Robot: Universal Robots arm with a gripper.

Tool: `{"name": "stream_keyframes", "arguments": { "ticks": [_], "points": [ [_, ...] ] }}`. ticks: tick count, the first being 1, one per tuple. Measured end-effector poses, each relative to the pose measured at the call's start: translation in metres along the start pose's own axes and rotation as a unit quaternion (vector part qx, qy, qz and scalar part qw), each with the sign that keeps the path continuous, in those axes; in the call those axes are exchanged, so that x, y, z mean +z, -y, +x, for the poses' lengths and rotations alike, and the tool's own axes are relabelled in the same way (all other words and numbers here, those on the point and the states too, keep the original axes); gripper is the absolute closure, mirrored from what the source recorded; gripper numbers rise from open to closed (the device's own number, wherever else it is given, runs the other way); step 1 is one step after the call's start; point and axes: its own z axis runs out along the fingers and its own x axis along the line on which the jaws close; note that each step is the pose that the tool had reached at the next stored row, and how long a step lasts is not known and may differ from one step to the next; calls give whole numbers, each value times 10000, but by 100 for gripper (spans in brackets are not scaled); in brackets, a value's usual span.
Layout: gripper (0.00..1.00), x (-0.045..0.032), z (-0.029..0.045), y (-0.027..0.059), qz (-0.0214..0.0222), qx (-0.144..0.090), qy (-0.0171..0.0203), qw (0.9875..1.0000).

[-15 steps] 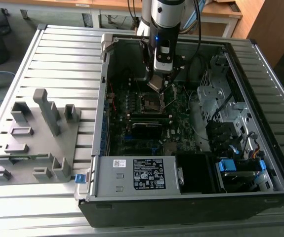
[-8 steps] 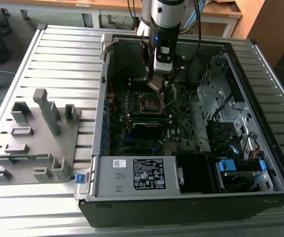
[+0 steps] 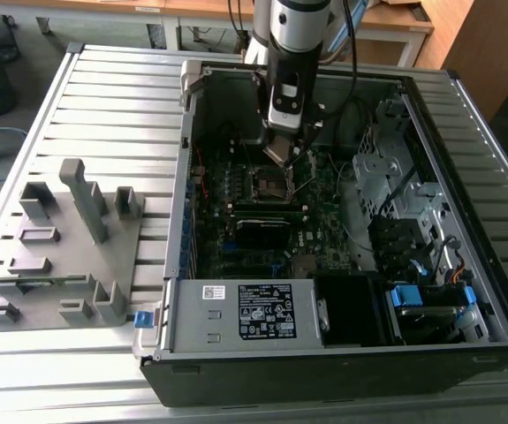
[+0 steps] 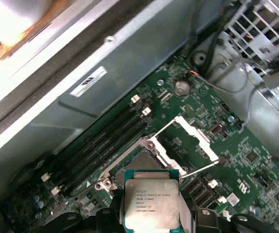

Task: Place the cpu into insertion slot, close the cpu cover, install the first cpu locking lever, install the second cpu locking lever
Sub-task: 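Place the cpu into insertion slot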

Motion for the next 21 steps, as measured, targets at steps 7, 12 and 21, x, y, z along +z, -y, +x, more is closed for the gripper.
{"name": "stream_keyframes", "arguments": {
  "ticks": [7, 12, 21],
  "points": [
    [46, 7, 0, 1, -3, 230, 21, 9997],
    [46, 12, 0, 1, -7, 450, 41, 9990],
    [46, 30, -1, 3, -17, 1255, 115, 9920]
  ]
}}
